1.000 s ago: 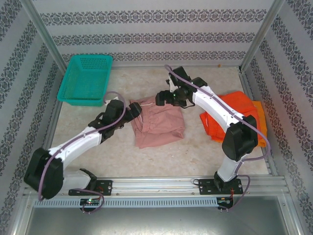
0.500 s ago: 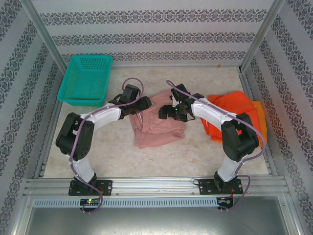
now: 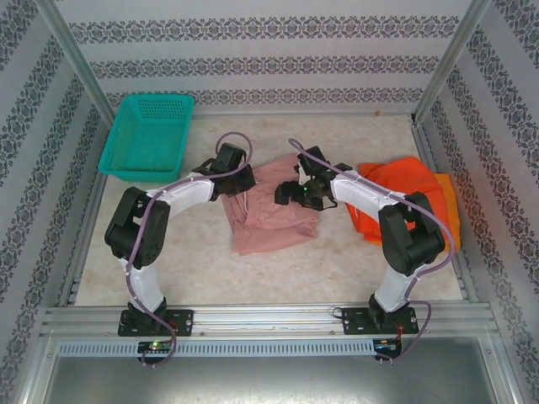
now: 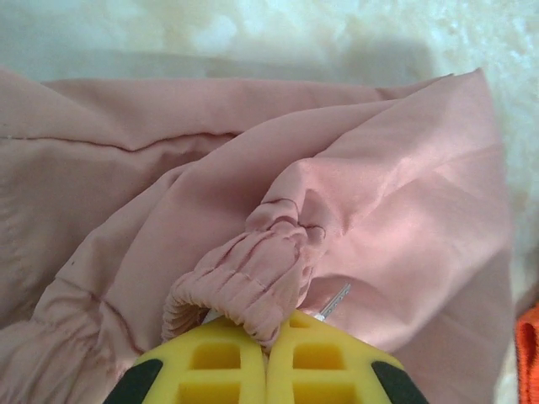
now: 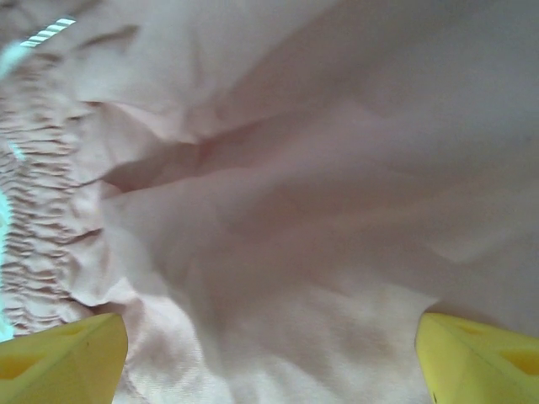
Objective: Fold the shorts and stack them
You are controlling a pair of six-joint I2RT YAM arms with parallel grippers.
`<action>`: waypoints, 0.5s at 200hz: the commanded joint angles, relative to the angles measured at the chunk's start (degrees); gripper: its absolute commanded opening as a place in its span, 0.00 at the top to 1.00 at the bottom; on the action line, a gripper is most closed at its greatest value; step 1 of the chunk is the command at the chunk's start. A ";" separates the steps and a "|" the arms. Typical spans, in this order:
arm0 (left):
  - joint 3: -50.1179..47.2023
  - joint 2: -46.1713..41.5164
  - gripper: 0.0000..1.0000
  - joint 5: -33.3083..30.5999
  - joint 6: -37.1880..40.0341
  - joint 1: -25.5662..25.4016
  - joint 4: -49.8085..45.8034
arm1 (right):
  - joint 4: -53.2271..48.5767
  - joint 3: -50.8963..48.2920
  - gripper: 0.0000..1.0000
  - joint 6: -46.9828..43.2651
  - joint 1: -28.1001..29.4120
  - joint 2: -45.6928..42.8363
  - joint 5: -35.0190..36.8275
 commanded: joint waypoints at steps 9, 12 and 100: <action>2.03 -9.18 1.00 -0.08 2.71 0.60 -7.34 | 0.33 -2.51 0.12 0.25 -0.72 -4.21 -0.92; 1.75 -9.94 1.00 -0.35 2.87 0.61 -7.79 | 0.35 -2.73 0.11 0.22 -0.80 -4.57 -0.83; -18.01 -11.49 1.00 4.36 2.35 9.20 -3.56 | 1.45 -10.18 0.11 0.18 -0.72 -7.33 -3.39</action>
